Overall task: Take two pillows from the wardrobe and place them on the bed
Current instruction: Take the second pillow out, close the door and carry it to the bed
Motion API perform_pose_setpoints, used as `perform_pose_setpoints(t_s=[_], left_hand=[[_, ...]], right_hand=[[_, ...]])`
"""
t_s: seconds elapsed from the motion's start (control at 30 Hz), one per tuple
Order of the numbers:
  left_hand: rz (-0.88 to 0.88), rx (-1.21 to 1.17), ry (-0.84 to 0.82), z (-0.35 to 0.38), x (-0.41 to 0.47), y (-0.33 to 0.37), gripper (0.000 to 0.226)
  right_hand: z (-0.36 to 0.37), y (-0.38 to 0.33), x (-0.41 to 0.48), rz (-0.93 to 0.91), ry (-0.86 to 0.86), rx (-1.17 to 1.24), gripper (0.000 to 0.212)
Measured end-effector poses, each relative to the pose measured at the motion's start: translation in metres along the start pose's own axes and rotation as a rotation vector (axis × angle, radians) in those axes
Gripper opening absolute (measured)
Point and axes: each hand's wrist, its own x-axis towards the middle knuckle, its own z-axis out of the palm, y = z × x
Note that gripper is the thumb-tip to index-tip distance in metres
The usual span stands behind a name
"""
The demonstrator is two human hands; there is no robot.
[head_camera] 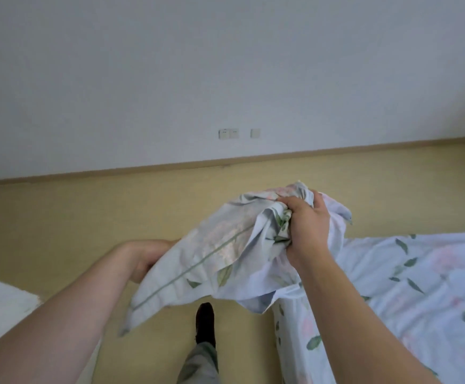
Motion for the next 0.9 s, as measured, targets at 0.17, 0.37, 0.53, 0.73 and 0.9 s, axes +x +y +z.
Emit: perform_pose_setpoints(t_s=[0.17, 0.37, 0.53, 0.73, 0.9], left_hand=[[0.182, 0.020, -0.034, -0.062, 0.087, 0.178, 0.037], [0.426, 0.135, -0.056, -0.088, 0.131, 0.372, 0.037], [0.711, 0.238, -0.031, -0.074, 0.185, 0.514, 0.027], [0.943, 0.394, -0.152, -0.026, 0.256, 0.669, 0.019], [0.889, 0.461, -0.197, -0.003, 0.302, 0.805, 0.015]], right_hand=[[0.026, -0.025, 0.136, -0.089, 0.340, 0.056, 0.020], [0.036, -0.063, 0.233, -0.105, 0.590, 0.187, 0.017], [0.028, -0.085, 0.322, -0.168, 0.754, 0.202, 0.012], [-0.019, -0.092, 0.441, -0.187, 0.919, 0.228, 0.009], [-0.038, -0.126, 0.548, -0.030, 1.009, 0.206, 0.014]])
